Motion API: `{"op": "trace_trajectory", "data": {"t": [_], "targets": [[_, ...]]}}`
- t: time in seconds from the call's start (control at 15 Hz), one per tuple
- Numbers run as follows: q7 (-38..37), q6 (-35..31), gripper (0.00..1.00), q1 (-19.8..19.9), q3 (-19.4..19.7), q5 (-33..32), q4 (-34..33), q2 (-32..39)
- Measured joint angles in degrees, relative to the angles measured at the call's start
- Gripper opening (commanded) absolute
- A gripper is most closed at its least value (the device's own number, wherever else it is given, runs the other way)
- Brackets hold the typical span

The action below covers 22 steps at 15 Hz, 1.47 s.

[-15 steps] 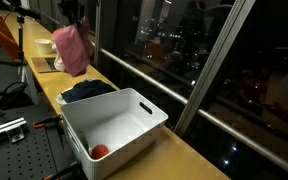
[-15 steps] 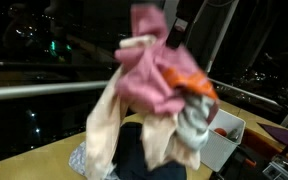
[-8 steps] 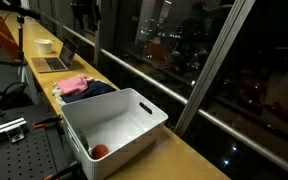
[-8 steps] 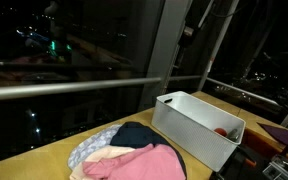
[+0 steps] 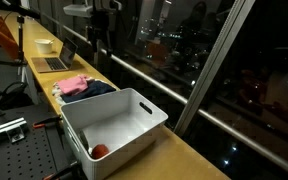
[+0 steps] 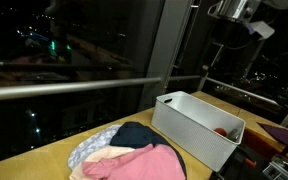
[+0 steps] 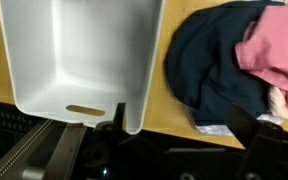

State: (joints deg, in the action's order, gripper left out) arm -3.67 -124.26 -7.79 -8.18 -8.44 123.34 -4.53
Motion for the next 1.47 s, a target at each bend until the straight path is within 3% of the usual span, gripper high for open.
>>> {"op": "trace_trajectory", "data": {"t": [0.53, 0.93, 1.47], "targets": [[4.51, -10.53, 1.0, 5.45, 5.94, 0.52, 13.04, 1.13], [10.2, -16.57, 1.0, 8.83, 9.37, 2.9, 16.73, 6.71], [10.5, -23.91, 1.0, 10.61, 10.8, 2.25, 18.05, 19.57]]}}
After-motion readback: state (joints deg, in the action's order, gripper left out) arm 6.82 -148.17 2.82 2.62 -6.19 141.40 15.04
